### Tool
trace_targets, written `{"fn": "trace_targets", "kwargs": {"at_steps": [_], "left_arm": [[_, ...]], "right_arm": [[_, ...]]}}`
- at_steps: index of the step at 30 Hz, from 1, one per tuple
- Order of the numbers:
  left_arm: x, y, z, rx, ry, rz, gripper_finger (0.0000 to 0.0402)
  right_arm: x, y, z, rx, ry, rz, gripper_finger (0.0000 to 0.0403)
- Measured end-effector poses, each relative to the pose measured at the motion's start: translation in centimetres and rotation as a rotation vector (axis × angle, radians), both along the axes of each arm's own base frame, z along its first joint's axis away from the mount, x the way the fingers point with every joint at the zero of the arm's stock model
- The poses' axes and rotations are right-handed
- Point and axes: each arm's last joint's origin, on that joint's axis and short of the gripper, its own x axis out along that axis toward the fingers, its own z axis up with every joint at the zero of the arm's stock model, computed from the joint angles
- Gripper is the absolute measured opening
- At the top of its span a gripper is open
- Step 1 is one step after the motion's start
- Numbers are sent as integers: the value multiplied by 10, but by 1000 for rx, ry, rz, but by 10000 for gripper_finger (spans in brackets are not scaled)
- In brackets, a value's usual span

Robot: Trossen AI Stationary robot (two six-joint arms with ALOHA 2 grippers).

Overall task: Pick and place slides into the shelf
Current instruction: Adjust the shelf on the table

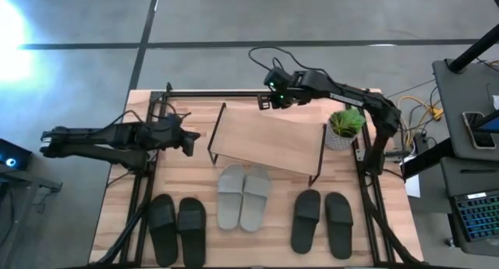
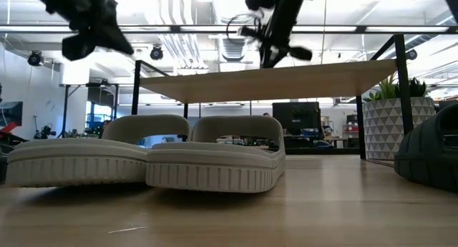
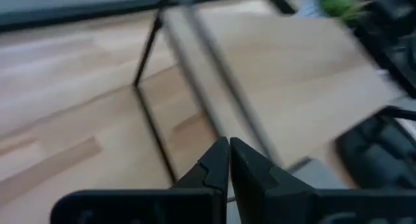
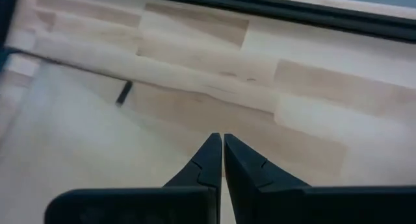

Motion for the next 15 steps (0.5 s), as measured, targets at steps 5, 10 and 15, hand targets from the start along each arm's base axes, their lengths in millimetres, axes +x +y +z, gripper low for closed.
{"fn": "trace_targets", "kwargs": {"at_steps": [5,10,15], "left_arm": [[10,2,-17,-49,24,-14,0],[27,3,-25,-78,39,-41,0],[44,2,-31,-116,57,-93,0]], "right_arm": [[10,-19,-18,20,-7,34,9],[20,-27,-37,72,-3,94,9],[28,-26,-51,116,6,143,9]]}}
